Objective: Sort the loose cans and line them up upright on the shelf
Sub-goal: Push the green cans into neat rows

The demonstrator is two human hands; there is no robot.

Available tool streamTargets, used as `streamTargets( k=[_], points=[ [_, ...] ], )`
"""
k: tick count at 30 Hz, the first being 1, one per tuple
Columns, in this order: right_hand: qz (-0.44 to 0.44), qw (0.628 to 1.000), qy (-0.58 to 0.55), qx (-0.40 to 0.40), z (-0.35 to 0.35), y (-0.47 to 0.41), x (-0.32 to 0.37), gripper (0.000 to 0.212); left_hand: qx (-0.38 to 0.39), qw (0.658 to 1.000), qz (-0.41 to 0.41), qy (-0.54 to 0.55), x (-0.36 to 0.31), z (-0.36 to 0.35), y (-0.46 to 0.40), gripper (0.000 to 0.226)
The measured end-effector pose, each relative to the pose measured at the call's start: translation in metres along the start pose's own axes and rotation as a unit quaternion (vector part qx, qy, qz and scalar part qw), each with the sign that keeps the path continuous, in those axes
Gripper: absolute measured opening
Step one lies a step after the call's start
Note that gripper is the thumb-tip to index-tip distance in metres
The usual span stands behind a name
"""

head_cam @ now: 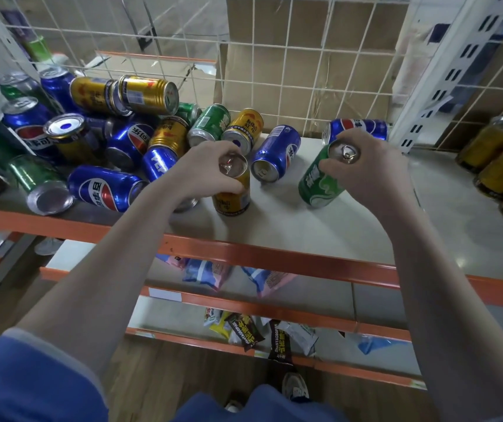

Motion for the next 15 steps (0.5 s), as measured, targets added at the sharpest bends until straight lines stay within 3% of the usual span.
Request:
streamTargets(
  k=[6,15],
  points=[
    [-0.018,1.0,0.021,0.013,0.012,0.012,0.006,0.042,-0.065,0.998,0.017,-0.021,0.0,0.001,0.005,0.06],
    [-0.058,0.997,0.041,0.015,0.041,0.041,0.001,0.033,-0.089,0.996,0.003,-0.019,-0.025,-0.008,0.015,0.057]
  ],
)
Point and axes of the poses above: each hand's wrist, its own y-axis away from the middle knuckle, its own z-axis out of the back of the hand, x = y × z, the point moved 2 cm from there along -y, towards the middle knuckle, and after that the axes turned 13 degrees about y, right-handed, at the moved point
